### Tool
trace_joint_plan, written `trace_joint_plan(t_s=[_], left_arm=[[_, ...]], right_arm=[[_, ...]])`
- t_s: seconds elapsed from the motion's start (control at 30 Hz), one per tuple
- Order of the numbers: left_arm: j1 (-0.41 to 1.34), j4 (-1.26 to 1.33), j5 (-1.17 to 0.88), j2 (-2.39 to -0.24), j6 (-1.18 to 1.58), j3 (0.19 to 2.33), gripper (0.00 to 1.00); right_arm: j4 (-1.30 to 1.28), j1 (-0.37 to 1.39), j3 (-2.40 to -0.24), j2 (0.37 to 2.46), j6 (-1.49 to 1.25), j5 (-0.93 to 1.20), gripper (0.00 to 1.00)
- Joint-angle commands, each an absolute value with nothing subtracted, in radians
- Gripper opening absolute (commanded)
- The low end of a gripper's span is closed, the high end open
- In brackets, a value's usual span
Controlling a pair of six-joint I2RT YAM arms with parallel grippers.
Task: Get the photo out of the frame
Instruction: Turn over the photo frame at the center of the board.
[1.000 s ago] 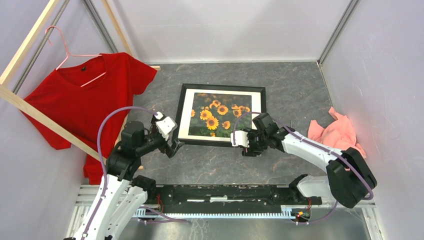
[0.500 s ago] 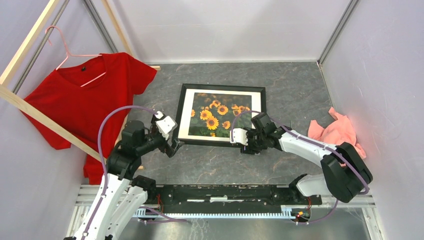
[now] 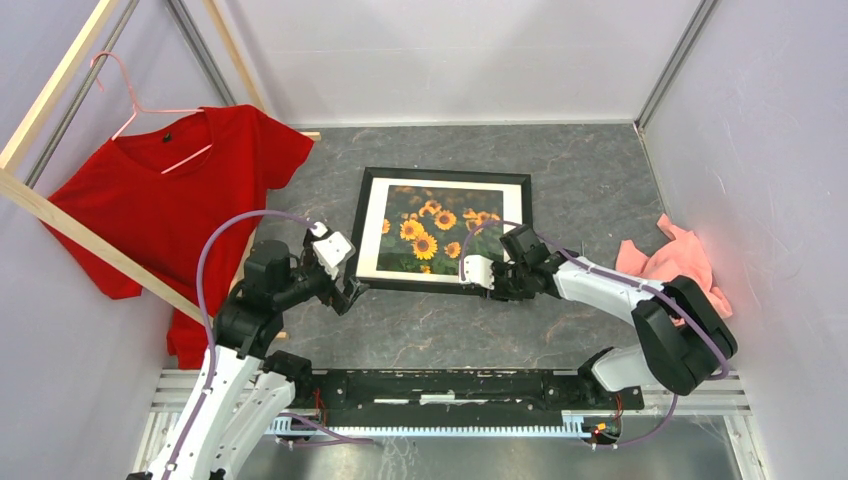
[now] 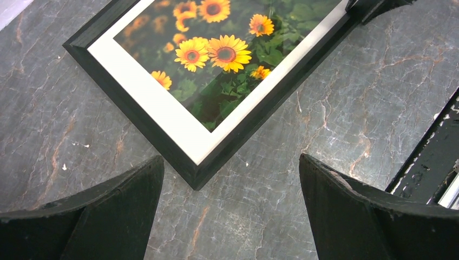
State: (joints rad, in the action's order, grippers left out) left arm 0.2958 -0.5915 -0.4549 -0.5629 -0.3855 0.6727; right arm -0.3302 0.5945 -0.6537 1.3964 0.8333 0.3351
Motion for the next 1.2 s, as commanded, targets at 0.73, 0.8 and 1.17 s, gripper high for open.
trace_joint_plan(t_s=[0.73, 0.8, 1.17], left_arm=[[0.359, -0.299, -0.435, -0.966, -0.697, 0.692, 1.00], [0.421, -0.226, -0.368, -1.000, -0.712, 0.667, 1.00], [0.739, -0.003, -0.086, -1.077, -0.886, 0.506, 1.00]], right_arm=[[-0.455, 0.570, -0.733, 1.249, 0.879, 0.517, 0.00], [-0.472, 0.569, -0.746, 1.246, 0.881, 0.537, 0.00], [-0.511, 0.565, -0.796, 1.258, 0.864, 0.601, 0.00]])
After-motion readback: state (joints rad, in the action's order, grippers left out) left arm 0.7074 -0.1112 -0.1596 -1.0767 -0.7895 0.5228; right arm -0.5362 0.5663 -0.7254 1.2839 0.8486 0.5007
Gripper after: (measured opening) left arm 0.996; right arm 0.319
